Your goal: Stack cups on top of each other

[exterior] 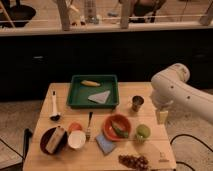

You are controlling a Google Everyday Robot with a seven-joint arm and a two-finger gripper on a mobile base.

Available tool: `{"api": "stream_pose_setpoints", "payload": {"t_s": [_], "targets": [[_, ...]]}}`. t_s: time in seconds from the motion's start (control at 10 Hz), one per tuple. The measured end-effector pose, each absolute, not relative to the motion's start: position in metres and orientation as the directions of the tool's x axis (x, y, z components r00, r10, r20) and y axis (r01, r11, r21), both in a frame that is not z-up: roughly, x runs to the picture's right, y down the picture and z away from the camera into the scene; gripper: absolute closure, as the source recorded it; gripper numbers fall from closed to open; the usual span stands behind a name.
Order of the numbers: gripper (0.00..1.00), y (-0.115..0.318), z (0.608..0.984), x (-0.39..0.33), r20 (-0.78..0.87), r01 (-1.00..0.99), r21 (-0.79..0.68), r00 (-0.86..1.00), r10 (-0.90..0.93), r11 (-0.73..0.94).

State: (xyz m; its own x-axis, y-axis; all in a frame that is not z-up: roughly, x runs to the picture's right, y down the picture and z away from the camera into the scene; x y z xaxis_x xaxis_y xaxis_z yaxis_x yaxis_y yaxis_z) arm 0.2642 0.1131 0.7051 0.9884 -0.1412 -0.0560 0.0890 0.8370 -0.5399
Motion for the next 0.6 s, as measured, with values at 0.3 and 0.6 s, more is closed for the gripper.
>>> {"api": "stream_pose_setpoints", "payload": {"t_s": [0.3,0.6], "targets": [[0.20,0.113,0.713,0.259,-0.052,0.121,-0.537,0.983,-0.176,0.834],[0.20,0.110,0.721,0.256,-0.045,0.161,-0.535,0.975,-0.218,0.829]]}}
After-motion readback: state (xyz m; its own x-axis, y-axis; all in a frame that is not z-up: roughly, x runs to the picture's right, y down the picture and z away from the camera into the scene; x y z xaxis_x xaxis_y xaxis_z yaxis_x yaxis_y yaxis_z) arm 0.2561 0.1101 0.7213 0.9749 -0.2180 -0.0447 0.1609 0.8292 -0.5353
